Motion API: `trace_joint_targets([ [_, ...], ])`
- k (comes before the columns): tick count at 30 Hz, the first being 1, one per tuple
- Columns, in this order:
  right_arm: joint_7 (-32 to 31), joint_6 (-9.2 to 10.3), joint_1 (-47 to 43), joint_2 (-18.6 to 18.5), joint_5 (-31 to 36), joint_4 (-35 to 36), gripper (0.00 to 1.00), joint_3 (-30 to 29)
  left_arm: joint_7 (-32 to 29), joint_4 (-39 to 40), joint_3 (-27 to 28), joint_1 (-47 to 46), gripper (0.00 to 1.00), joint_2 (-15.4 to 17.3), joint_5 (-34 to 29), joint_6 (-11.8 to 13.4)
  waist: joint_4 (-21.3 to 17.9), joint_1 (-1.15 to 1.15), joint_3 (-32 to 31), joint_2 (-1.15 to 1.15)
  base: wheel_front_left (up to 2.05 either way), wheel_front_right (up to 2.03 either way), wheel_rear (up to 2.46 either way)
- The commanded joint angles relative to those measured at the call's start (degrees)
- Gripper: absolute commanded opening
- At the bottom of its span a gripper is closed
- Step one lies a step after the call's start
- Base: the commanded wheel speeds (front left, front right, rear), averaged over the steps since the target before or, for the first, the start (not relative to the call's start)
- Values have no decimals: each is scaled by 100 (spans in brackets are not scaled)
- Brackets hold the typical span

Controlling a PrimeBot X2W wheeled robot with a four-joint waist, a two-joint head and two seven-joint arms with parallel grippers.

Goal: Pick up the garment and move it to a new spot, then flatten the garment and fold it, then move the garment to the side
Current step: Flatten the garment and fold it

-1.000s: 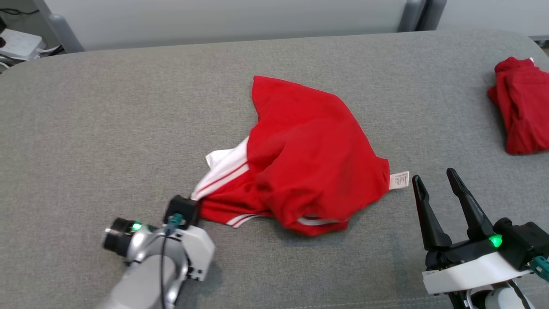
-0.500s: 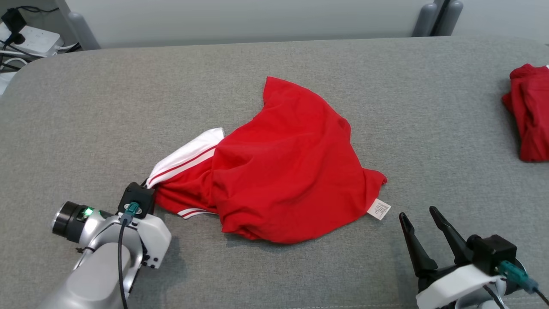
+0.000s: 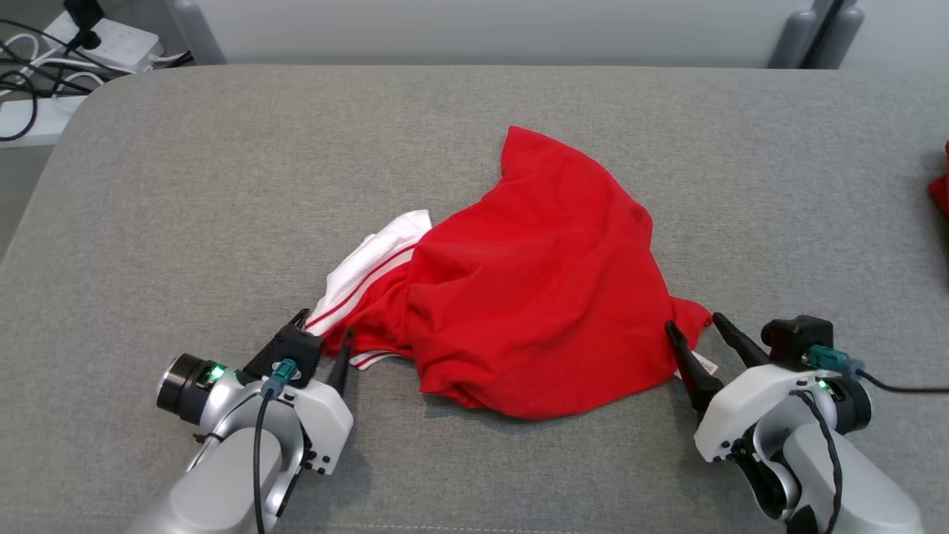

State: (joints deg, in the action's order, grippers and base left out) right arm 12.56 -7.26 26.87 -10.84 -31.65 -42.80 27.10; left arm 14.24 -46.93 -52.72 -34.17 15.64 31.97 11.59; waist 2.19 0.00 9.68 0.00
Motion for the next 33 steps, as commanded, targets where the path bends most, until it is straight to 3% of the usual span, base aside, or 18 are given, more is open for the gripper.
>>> trace_joint_targets([
  [1, -99, -23, 191, 33, -111, -171, 100, 193, 72, 97, 195, -113, 100, 139, 32, 34, 79, 0, 4, 0, 0, 0, 0],
  [6, -249, -23, 584, 132, -453, -900, 97, 590, 74, 209, 281, -125, 100, 66, 38, 138, 195, 0, -2, 0, 0, 0, 0],
  [7, -260, -23, 635, 129, -512, -1015, 54, 663, 74, 228, 295, -116, 100, 62, 41, 153, 209, 0, -4, 0, 0, 0, 0],
  [8, -255, -23, 681, 130, -577, -1113, 20, 720, 74, 256, 321, -106, 100, 63, 51, 167, 219, 0, -7, 0, 0, 0, 0],
  [9, -233, -23, 720, 126, -631, -1187, 0, 785, 74, 282, 342, -92, 100, 75, 55, 181, 222, 0, -13, 0, 0, 0, 0],
  [18, 150, -23, 676, -214, -849, -1623, 0, 978, 75, 623, 586, 271, 100, 255, 154, 298, 59, 0, -139, 0, 0, 0, 0],
  [33, 242, -23, -419, -1042, -439, -1594, 0, -114, 69, 967, 756, 581, 100, 466, 295, 417, -242, 0, -184, 0, 0, 0, 0],
])
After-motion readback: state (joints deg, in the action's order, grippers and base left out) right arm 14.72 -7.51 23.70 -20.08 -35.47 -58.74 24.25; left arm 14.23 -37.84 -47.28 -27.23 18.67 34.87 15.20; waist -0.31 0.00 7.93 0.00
